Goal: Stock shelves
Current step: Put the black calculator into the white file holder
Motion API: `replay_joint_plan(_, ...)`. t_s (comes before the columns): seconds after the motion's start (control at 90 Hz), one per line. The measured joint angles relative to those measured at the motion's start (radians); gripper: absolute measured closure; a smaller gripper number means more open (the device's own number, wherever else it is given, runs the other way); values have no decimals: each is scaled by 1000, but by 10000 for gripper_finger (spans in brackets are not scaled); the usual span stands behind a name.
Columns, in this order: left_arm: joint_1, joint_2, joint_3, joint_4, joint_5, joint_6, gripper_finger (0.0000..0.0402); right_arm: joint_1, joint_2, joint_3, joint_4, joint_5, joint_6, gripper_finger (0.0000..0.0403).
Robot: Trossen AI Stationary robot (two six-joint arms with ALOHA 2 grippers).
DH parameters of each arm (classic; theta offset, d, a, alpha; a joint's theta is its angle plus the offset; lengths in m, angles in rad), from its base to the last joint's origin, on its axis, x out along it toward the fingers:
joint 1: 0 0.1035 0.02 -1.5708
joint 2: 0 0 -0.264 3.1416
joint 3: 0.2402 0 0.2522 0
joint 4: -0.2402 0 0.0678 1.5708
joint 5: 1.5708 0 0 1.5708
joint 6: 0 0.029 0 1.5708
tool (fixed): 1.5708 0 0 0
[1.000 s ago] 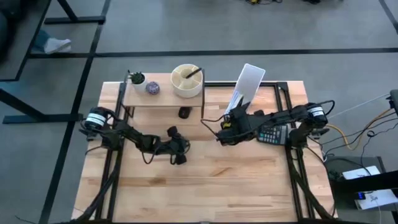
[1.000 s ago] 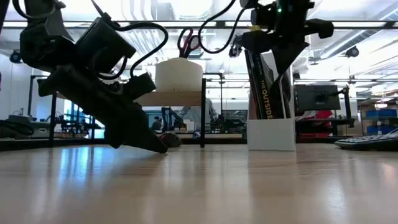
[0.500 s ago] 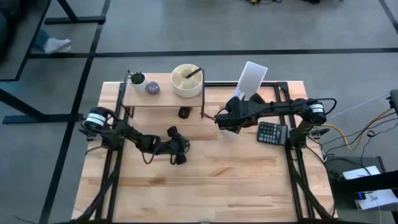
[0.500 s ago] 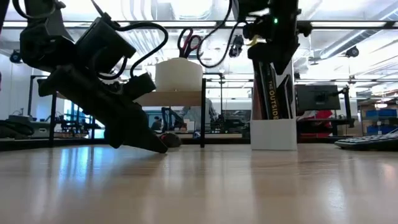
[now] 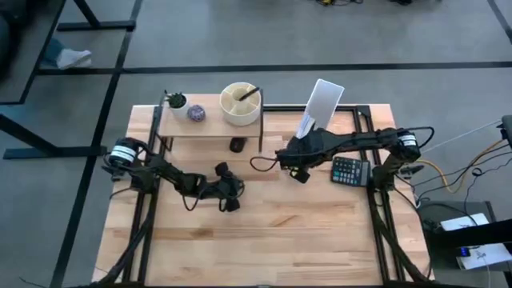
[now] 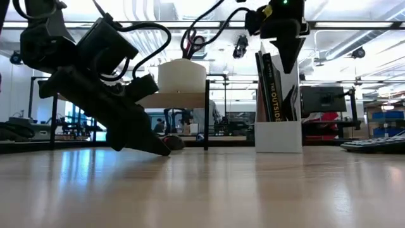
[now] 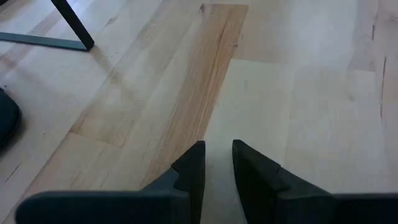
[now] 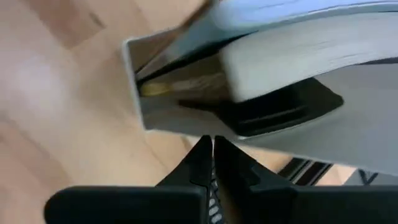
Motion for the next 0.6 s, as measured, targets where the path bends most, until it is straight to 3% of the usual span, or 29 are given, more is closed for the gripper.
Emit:
replay_joint_plan(0.322, 0, 0, -7, 4, 0, -5, 335, 197, -53, -29, -52, -11, 81, 403)
replay_joint_plan(0.478, -5, 0, -7, 3, 0, -8, 335, 225, -102, -139, -55, -141, 173, 403)
replay_joint_plan(0.6, -8, 0, -7, 3, -1, -7, 335, 237, -157, -269, -25, -166, 237, 403)
